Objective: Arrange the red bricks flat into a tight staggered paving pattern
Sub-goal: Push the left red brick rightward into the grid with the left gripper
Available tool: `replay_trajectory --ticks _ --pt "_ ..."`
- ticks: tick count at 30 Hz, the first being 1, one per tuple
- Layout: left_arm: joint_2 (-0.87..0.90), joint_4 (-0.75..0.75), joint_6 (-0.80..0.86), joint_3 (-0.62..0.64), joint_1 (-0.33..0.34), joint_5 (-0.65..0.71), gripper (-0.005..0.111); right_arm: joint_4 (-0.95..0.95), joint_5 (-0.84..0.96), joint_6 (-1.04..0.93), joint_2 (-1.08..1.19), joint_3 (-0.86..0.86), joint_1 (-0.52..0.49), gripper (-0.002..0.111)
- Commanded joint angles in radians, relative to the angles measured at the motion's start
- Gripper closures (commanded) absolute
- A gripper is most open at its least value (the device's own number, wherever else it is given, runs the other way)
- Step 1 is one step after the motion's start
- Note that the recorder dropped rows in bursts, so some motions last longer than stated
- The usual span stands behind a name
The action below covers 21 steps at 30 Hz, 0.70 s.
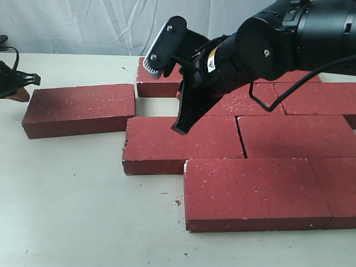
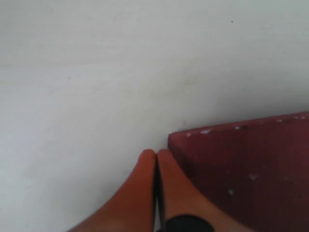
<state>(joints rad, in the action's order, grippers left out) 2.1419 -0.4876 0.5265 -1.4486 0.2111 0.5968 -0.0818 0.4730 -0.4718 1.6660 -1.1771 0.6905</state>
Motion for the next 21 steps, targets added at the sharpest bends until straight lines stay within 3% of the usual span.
replay_trajectory --ticks 1,13,21 --pt "0.027 -0.025 0.027 -0.023 -0.042 -0.025 0.107 0.003 -0.021 0.001 -0.004 0.006 -0.004 0.109" --pt "0.032 -0.033 0.034 -0.045 -0.094 -0.058 0.107 0.003 -0.035 0.001 -0.004 0.006 -0.004 0.109" --pt "-0.105 0.086 -0.031 -0.071 0.025 0.038 0.107 0.003 -0.035 0.001 -0.004 0.006 -0.004 0.109"
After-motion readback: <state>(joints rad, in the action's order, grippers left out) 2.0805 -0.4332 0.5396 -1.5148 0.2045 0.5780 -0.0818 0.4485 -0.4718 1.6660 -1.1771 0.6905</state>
